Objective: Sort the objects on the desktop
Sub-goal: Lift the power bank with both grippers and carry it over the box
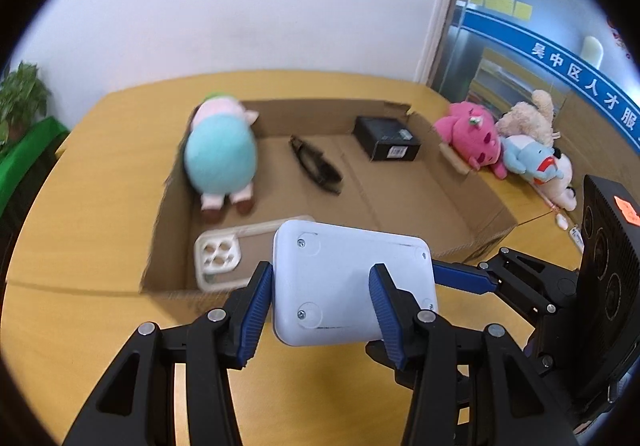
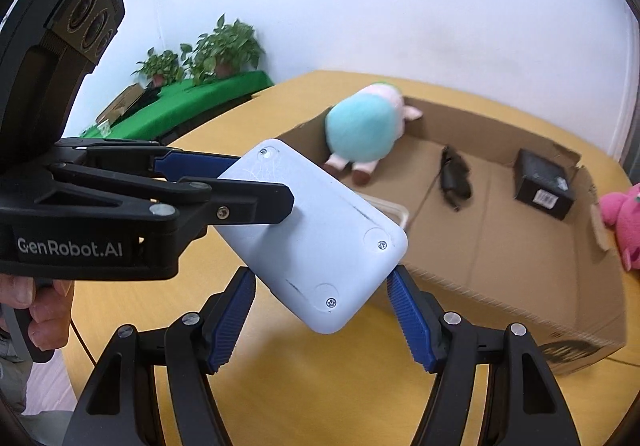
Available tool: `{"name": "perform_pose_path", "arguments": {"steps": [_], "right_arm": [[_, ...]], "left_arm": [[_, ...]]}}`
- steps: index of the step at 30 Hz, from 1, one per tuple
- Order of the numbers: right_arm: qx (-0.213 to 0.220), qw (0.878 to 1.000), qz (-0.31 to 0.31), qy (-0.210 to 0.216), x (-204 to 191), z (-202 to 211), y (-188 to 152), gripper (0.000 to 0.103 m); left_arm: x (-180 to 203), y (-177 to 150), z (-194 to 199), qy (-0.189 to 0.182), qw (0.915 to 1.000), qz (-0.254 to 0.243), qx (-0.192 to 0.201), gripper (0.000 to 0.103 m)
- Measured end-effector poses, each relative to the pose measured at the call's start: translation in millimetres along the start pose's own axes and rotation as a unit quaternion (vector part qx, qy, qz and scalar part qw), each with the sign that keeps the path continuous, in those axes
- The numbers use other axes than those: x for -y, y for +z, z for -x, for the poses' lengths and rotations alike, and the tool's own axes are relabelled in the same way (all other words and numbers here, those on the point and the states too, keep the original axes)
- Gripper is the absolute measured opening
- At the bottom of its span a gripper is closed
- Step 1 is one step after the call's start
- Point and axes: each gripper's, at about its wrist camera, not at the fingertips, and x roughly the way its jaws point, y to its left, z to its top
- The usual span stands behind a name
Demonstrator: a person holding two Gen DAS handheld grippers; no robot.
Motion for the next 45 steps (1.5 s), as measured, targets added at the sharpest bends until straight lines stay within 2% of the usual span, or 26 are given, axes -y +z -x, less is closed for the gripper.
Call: {"name": "perform_pose_path", "arguments": {"steps": [8, 17, 27, 33, 36, 41, 45], "right_arm": [[0.012, 0.999, -0.011, -0.034, 47.5, 18.7, 26.4, 0.067], [-0.005, 0.998, -0.037, -0.048, 100.0, 7.8, 42.7, 0.067], [-0.075, 0.995, -0.059, -0.029, 137.9, -46.1, 30.7, 0.067], [-0.122, 0.989, -0.085, -0.007, 154.4, -76.3, 17.0, 0.068], [-0.146, 0.984, -0.098, 0.011, 160.8, -88.3, 13.3, 0.068], [-0.199, 0.976, -0.08, 0.031, 163.4, -106.6, 13.5, 0.068], [-0.215, 0.973, -0.08, 0.028, 171.5, -113.2, 19.5, 0.067]], "left_arm": [[27.9, 45.6, -20.0, -0.041, 0.999, -0.013, 0.01, 0.048], [36.7, 79.6, -64.5, -0.079, 0.9967, -0.006, -0.014, 0.048], [29.4, 72.2, -125.8, -0.077, 0.9935, 0.025, -0.08, 0.048], [23.2, 63.4, -160.3, -0.074, 0.9878, 0.047, -0.129, 0.048], [21.5, 60.5, -172.1, -0.061, 0.9843, 0.061, -0.154, 0.048], [21.4, 56.5, -182.3, -0.04, 0.9801, 0.064, -0.183, 0.048], [22.0, 47.6, -192.9, -0.046, 0.9728, 0.075, -0.214, 0.045]]}}
